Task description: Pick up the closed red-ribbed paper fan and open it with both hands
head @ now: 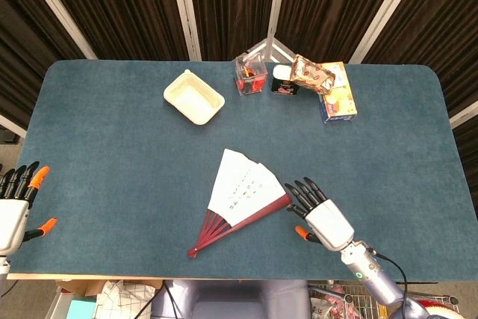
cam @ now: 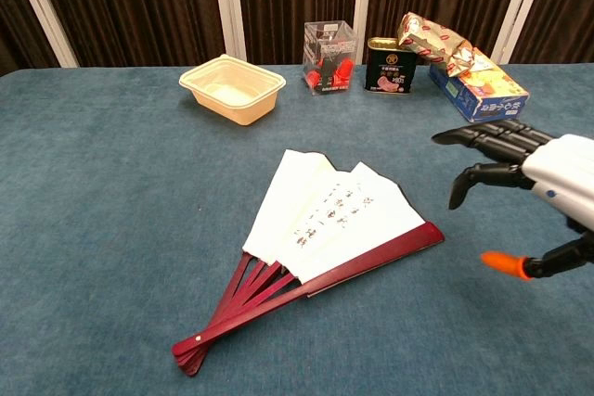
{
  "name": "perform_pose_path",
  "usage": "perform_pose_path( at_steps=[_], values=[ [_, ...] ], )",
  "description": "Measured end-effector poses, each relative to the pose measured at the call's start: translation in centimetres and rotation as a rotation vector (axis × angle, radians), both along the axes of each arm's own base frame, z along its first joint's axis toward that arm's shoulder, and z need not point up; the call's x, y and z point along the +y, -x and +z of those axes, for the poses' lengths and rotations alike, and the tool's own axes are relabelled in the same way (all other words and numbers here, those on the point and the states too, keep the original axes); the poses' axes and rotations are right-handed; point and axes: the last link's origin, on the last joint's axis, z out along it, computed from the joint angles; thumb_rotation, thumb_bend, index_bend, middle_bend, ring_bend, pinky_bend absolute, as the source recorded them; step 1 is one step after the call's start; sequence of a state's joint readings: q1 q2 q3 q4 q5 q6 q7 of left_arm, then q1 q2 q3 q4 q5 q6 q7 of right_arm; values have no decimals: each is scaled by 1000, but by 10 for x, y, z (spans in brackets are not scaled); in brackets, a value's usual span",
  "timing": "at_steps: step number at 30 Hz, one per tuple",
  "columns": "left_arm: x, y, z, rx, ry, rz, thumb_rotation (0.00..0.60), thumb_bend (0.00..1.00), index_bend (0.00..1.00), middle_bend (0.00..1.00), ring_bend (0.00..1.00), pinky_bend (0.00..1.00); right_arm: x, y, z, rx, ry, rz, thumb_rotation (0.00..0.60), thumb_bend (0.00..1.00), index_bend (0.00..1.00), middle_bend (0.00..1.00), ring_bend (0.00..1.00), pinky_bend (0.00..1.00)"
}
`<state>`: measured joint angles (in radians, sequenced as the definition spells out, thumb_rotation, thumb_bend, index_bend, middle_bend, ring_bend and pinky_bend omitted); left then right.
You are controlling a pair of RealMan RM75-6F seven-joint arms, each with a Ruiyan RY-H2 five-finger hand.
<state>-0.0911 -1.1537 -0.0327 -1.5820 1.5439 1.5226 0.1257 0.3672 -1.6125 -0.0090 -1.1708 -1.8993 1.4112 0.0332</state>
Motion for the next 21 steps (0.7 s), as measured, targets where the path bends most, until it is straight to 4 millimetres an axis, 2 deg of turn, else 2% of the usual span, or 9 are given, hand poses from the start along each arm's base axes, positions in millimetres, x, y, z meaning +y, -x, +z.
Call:
perform_pose_path(
  at_steps=[10,21],
  values=[
    [1,1,0,-1,-6,9,600,0,0,0,0,0,-2,-7,-29,-16,-55,12,600,286,400,95,0,0],
    [2,1,-2,6,2,19,600,0,0,0,0,0,6,-18,-54,-40,-102,29,600,285,400,95,0,0]
  ],
)
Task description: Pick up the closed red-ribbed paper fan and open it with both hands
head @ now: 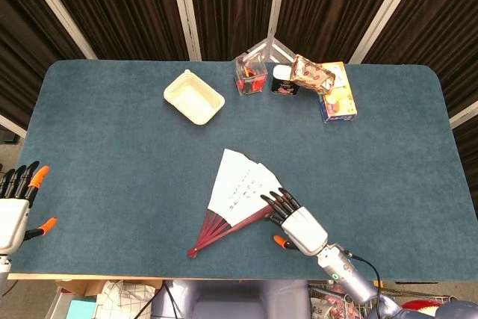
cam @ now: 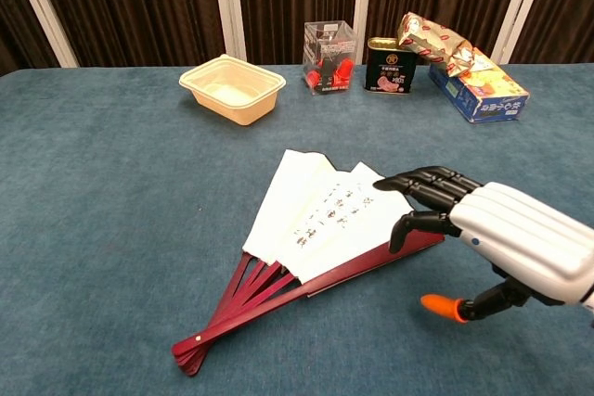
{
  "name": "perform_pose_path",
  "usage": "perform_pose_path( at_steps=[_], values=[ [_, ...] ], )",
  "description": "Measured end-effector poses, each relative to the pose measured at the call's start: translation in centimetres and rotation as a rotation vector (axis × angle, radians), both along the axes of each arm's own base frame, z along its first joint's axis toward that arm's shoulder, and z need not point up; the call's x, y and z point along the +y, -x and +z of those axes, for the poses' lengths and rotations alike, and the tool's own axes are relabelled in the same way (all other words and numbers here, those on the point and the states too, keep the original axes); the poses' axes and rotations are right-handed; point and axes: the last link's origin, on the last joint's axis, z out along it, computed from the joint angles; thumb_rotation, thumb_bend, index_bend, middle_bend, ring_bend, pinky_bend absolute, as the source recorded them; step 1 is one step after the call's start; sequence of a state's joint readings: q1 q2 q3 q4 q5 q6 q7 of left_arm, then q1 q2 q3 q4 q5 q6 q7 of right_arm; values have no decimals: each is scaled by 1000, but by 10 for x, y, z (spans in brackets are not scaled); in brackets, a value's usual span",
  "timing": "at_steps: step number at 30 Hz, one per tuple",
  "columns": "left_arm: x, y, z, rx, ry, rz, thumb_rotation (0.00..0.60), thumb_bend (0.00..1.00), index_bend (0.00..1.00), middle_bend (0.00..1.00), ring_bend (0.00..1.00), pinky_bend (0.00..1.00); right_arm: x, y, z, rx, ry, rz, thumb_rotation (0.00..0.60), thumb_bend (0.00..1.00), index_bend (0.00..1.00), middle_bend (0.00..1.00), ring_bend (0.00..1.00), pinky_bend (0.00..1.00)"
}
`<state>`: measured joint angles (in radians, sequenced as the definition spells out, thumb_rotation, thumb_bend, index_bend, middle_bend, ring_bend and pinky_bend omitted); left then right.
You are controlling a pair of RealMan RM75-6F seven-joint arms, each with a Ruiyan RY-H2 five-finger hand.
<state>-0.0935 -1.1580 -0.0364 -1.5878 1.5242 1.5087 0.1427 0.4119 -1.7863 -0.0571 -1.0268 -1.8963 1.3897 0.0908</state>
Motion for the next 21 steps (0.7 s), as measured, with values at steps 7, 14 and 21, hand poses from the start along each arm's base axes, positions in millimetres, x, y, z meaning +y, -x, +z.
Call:
perform_pose_path(
  at_steps=[7,14,21],
  values=[
    [1,1,1,0,-5,9,600,0,0,0,0,0,0,-8,-11,-16,-15,9,600,285,374,95,0,0],
    [1,1,0,1,-6,7,600,0,0,0,0,0,1,-11,-21,-7,-36,26,600,286,367,95,0,0],
    [1,1,0,0,-6,10,600,0,0,0,0,0,1,-22,-33,-28,-53,36,600,285,367,95,0,0]
  ],
)
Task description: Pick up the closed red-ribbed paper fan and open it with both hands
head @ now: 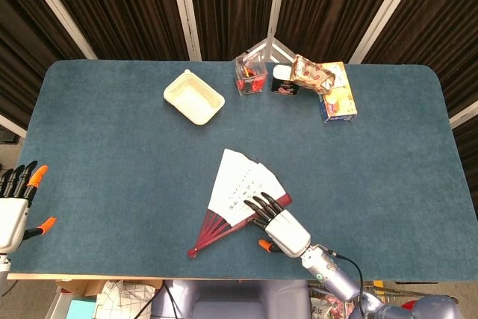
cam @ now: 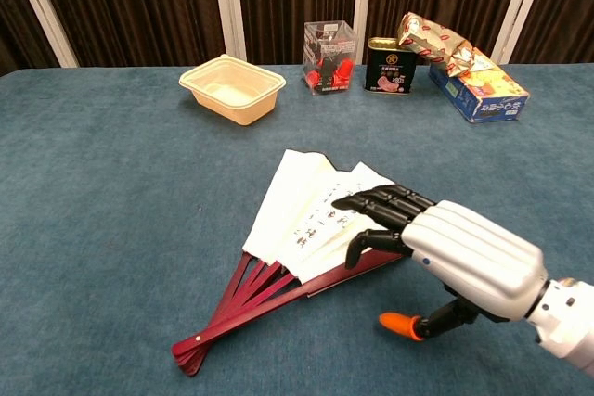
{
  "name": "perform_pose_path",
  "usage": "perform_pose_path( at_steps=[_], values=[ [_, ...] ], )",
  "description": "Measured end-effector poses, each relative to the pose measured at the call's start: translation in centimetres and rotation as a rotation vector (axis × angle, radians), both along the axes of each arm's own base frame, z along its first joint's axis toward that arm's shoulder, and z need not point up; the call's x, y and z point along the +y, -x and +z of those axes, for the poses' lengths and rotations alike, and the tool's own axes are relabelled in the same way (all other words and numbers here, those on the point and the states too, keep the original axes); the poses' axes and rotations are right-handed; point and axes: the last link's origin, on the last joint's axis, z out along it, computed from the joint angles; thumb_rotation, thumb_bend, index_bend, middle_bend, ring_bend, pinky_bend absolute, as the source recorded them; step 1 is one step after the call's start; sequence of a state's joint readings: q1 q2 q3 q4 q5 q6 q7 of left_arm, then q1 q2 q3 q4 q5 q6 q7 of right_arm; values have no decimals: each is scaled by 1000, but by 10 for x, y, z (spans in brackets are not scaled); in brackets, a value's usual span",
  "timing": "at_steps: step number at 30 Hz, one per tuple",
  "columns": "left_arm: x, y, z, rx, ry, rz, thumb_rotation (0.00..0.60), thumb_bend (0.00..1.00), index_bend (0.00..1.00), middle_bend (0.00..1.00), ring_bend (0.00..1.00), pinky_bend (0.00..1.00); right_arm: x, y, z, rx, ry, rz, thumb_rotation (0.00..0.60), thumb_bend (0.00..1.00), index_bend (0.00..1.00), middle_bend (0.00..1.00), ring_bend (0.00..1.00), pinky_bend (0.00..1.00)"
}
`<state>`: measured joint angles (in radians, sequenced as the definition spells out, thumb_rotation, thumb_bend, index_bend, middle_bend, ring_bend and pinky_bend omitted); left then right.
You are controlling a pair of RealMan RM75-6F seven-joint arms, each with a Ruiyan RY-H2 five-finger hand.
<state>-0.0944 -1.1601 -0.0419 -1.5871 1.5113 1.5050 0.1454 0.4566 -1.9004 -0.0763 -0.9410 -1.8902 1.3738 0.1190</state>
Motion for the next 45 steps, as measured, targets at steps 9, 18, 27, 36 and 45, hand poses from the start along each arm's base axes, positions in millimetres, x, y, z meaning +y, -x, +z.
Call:
perform_pose_path(
  at_steps=[9,18,27,36,45],
  values=[
    [1,1,0,-7,0,10,600,0,0,0,0,0,-1,-15,-15,-27,-13,5,600,285,323,95,0,0],
    [2,1,0,-12,4,15,600,0,0,0,0,0,-6,-26,-27,-31,-19,9,600,300,322,95,0,0],
    [3,1,-1,-16,5,20,600,0,0,0,0,0,-8,-35,-36,-46,-34,1,600,301,349,95,0,0],
    [4,2,-1,-18,7,28,600,0,0,0,0,0,-6,-44,-47,-56,-51,-2,600,325,480,104,0,0],
    [4,2,-1,-22,9,29,600,0,0,0,0,0,-3,-42,-50,-54,-61,-10,600,428,626,146,0,0]
  ],
)
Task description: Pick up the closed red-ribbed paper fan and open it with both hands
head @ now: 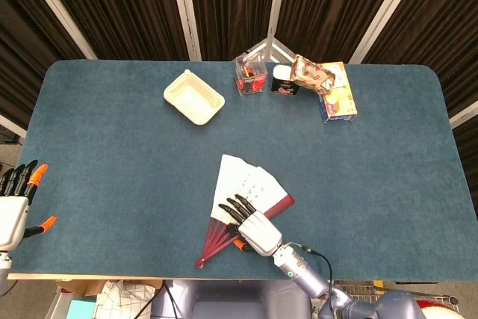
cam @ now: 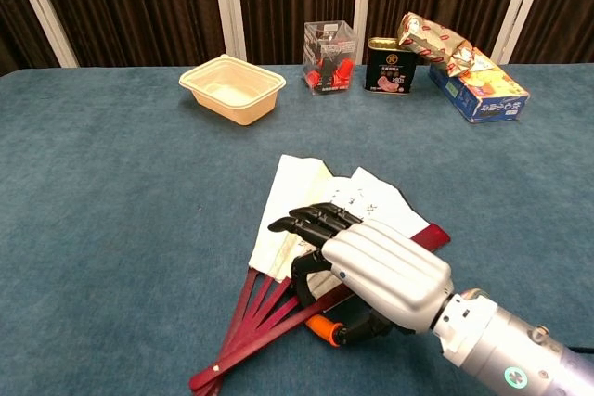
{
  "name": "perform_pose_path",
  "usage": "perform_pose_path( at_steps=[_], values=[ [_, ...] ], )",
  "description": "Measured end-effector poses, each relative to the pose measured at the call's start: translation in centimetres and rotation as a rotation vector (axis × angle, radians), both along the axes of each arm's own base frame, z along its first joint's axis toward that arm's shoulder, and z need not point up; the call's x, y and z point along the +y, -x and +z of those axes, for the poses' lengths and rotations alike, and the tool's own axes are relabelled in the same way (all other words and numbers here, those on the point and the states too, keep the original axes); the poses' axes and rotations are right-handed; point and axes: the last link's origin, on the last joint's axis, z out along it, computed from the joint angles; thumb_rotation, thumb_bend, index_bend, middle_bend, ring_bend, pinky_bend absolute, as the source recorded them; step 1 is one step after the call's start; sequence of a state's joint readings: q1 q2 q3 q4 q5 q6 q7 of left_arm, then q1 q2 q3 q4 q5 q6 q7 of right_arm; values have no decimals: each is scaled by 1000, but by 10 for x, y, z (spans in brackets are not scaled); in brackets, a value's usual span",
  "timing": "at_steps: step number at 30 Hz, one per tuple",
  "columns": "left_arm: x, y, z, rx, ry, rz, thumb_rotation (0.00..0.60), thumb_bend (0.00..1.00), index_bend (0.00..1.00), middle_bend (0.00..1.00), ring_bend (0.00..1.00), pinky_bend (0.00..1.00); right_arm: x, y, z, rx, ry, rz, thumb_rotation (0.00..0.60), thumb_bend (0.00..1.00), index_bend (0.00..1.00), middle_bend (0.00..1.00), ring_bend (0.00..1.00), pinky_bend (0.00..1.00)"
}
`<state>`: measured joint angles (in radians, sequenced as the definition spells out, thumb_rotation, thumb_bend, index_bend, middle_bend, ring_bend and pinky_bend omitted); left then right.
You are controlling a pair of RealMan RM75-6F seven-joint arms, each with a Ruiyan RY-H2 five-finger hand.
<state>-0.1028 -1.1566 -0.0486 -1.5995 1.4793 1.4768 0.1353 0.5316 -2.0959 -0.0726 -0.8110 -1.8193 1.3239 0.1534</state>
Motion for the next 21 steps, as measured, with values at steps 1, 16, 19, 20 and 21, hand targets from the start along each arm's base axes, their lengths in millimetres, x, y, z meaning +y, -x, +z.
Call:
perform_pose_path(
  at_steps=[1,16,19,20,21],
  values=[
    [0,0,0,0,0,0,600,0,0,0,0,0,0,0,0,-1,0,1,600,437,634,149,0,0],
    [-1,-2,1,-15,3,-5,600,0,0,0,0,0,-12,-16,28,-96,31,-31,600,470,679,170,0,0],
    [-1,-2,1,-15,2,-7,600,0,0,0,0,0,-19,-23,42,-131,42,-63,600,470,688,172,0,0],
    [-1,-2,1,-14,2,-9,600,0,0,0,0,0,-22,-26,49,-143,51,-75,600,470,689,172,0,0],
    [-1,-2,1,-14,3,-10,600,0,0,0,0,0,-25,-29,55,-151,59,-84,600,470,689,172,0,0]
  ],
)
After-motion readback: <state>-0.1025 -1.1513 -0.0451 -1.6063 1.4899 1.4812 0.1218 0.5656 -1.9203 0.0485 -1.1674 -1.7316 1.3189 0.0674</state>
